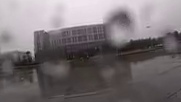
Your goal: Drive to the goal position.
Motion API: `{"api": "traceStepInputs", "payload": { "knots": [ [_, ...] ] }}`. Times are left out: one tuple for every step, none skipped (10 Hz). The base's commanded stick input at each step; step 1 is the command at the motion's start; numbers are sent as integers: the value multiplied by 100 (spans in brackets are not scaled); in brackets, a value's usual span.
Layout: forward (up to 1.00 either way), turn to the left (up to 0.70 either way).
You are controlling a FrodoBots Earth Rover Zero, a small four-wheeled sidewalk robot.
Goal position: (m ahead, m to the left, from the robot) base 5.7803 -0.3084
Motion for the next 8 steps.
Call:
{"api": "traceStepInputs", "payload": {
  "knots": [
    [70,1],
    [70,1],
    [70,1],
    [70,1],
    [70,1],
    [70,1],
    [70,1],
    [70,1]
  ]
}}
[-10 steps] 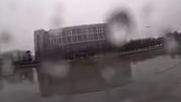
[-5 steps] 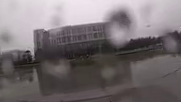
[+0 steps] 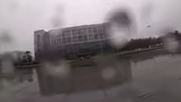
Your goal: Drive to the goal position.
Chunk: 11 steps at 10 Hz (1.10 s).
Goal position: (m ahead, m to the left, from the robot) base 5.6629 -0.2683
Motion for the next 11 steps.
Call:
{"api": "traceStepInputs", "payload": {
  "knots": [
    [70,1],
    [70,1],
    [70,1],
    [70,1],
    [70,1],
    [70,1],
    [70,1],
    [70,1],
    [70,1],
    [70,1],
    [70,1]
  ]
}}
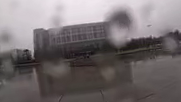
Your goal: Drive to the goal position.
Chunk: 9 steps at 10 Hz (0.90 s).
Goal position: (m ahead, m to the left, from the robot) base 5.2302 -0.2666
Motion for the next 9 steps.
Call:
{"api": "traceStepInputs", "payload": {
  "knots": [
    [70,1],
    [70,1],
    [70,1],
    [70,1],
    [70,1],
    [70,1],
    [70,1],
    [70,1],
    [70,6]
  ]
}}
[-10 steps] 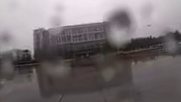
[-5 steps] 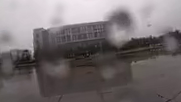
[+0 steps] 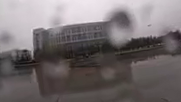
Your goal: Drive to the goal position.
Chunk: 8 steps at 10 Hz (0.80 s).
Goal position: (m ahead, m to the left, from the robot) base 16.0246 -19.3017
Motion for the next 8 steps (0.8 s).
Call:
{"api": "traceStepInputs", "payload": {
  "knots": [
    [70,10],
    [70,15],
    [70,12],
    [70,6],
    [70,1],
    [70,1],
    [70,1],
    [70,1]
  ]
}}
